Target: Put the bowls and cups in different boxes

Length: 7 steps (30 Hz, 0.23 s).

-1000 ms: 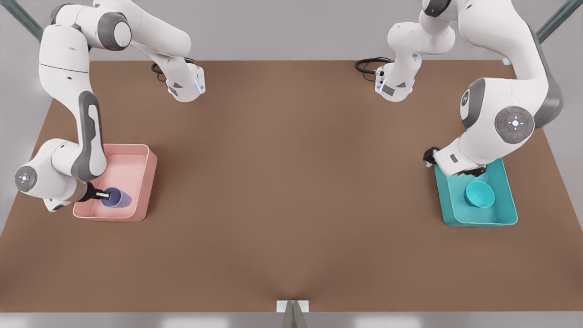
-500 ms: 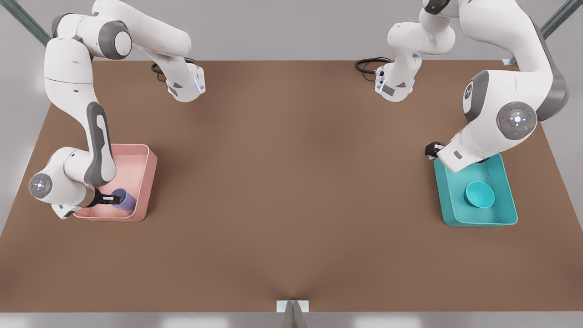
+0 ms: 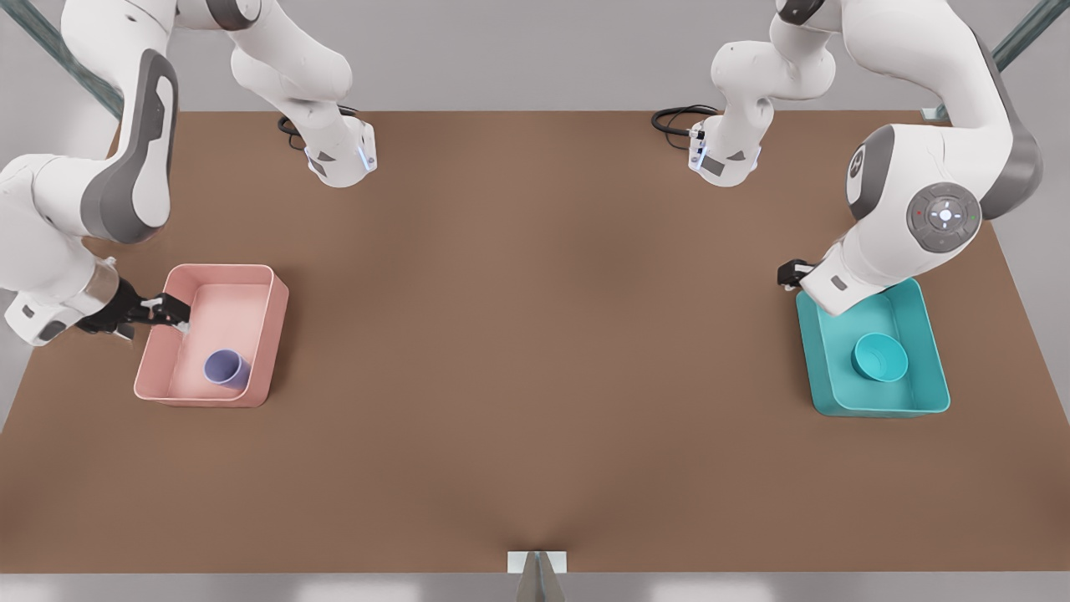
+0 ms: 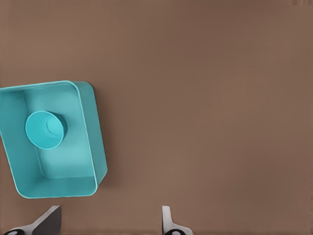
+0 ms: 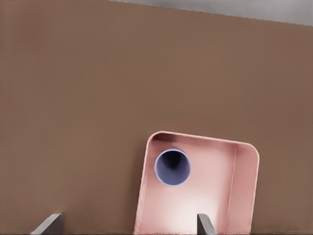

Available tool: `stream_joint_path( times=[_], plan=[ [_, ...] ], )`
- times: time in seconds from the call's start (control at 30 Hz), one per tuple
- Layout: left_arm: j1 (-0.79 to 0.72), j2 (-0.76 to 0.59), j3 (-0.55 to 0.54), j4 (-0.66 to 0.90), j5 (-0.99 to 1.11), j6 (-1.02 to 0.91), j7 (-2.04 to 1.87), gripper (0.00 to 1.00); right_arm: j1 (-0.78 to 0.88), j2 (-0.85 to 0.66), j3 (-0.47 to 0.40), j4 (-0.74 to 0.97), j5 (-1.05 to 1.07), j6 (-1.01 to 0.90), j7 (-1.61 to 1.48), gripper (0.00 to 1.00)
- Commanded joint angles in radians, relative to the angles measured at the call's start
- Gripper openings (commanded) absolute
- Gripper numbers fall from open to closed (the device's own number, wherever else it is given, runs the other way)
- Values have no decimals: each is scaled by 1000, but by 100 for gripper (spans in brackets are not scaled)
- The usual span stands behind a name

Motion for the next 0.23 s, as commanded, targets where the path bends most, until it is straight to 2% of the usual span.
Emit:
stream_joint_path(
  times=[0.0,0.2],
  plan=[
    [0,-1,0,1,2,-2,-52,100,-2,-39,-1,8,-3,-243,140,100],
    [1,2,1,-1,0,-2,-52,100,-2,-63,-1,-15,0,-243,185,100]
  ],
)
